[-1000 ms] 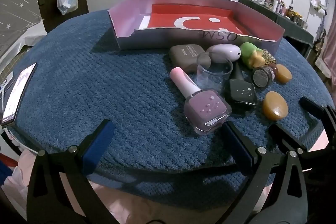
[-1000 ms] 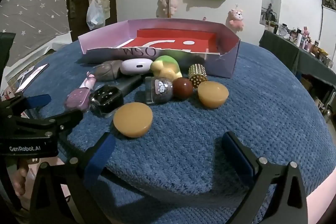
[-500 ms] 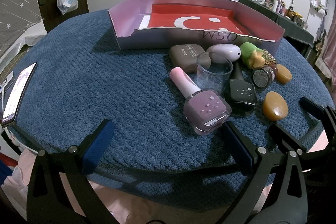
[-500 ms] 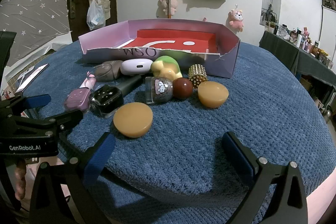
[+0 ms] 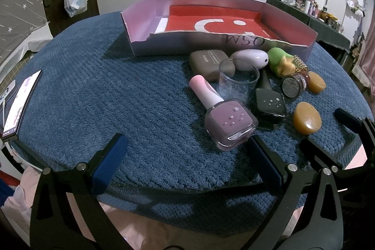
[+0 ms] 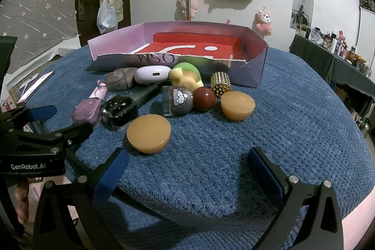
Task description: Organize rigid objects
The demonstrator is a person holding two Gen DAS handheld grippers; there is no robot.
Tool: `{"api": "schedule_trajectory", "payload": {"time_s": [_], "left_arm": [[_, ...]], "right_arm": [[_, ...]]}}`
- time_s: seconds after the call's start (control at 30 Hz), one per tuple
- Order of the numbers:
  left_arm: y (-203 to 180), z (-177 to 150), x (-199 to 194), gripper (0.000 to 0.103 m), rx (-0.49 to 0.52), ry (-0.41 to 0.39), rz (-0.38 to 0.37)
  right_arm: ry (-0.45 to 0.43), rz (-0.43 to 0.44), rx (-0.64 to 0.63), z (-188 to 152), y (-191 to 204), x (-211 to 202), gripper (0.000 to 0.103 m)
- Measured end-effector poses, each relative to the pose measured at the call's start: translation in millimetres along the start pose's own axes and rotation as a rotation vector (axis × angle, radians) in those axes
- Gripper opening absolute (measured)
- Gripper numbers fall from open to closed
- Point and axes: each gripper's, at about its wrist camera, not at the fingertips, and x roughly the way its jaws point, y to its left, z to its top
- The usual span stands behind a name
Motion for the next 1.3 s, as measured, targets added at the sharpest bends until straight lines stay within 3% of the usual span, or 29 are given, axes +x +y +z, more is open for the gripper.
{"api": "schedule_trajectory", "payload": {"time_s": [1.0,1.3], "left_arm": [[-3,2,0,0.103,-0.018,0.031,0.01],[-15,8,1,0.103,-0.008,0.038,-0.009]], "right_arm": [[0.028,0.01,0.0,5,-2,2,0.103],[0.023,0.01,-0.031,9,0,0,0.097]]}}
